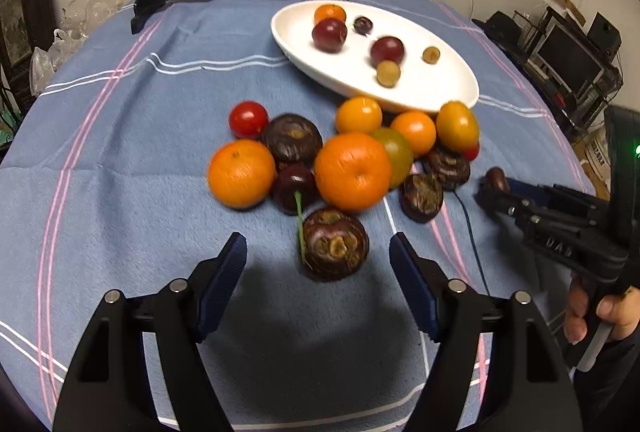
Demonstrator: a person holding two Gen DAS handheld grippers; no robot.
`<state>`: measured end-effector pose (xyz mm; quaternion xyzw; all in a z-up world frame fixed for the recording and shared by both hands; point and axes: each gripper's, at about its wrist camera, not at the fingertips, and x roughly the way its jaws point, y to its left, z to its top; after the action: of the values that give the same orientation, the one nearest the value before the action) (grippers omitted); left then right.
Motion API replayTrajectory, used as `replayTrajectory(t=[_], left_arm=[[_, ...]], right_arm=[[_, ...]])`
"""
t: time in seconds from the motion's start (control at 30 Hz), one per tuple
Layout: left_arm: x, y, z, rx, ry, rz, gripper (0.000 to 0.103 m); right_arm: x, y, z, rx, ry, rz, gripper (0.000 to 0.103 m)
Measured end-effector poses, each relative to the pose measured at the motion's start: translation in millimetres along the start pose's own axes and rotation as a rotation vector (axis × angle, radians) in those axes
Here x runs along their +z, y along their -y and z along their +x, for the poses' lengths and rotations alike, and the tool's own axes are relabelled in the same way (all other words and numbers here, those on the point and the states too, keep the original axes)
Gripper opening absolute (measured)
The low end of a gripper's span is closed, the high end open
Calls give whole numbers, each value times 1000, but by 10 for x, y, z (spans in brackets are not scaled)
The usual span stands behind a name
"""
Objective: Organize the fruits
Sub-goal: 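Grasp a mangosteen with the left tool while the right tool grasps another, then place both mangosteens on the white plate and open both tools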
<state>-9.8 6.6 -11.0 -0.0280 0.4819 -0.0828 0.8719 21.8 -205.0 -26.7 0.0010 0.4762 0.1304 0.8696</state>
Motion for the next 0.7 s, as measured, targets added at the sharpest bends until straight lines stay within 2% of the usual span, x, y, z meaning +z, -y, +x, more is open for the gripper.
replayTrajectory(t=[0.17, 0.23, 0.27, 0.33, 0.4, 0.7], left_arm=[[-37, 120, 127, 7, -35, 36, 70], [-8, 110, 203, 6, -53, 27, 61], [5, 110, 224, 18, -47, 26, 60], [30, 130, 245, 54, -30, 38, 48], [39, 140, 248, 69, -22, 50, 40], [-61, 68, -16, 60, 3, 69, 40]], right_arm=[[-32, 40, -22, 26, 7, 11, 38], [-26, 47, -19, 34, 9, 13, 38], [-37, 51, -30, 36, 10, 14, 38], [-44, 56, -43, 40, 15, 15, 38], [-51, 53, -59, 42, 18, 16, 38], [-66, 58, -220, 65, 65, 25, 38]])
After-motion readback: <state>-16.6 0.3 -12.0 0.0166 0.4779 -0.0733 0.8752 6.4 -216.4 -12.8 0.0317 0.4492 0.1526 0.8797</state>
